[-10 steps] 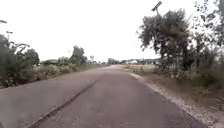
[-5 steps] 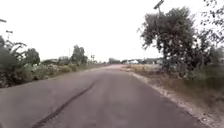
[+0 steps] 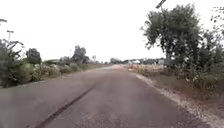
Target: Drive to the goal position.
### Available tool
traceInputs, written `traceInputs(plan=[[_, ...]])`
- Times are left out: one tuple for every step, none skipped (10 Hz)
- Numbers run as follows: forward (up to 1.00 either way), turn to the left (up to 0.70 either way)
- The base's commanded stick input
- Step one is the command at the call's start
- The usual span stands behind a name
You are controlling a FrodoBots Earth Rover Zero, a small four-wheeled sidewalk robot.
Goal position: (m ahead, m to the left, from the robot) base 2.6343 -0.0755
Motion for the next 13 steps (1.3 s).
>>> traceInputs(plan=[[0.85, 0.00], [0.85, 0.00], [0.85, 0.00], [0.85, 0.00], [0.85, 0.00], [0.85, 0.00], [0.85, 0.00], [0.85, 0.00], [0.85, 0.00], [0.85, 0.00], [0.85, 0.00], [0.85, 0.00], [0.85, 0.00]])
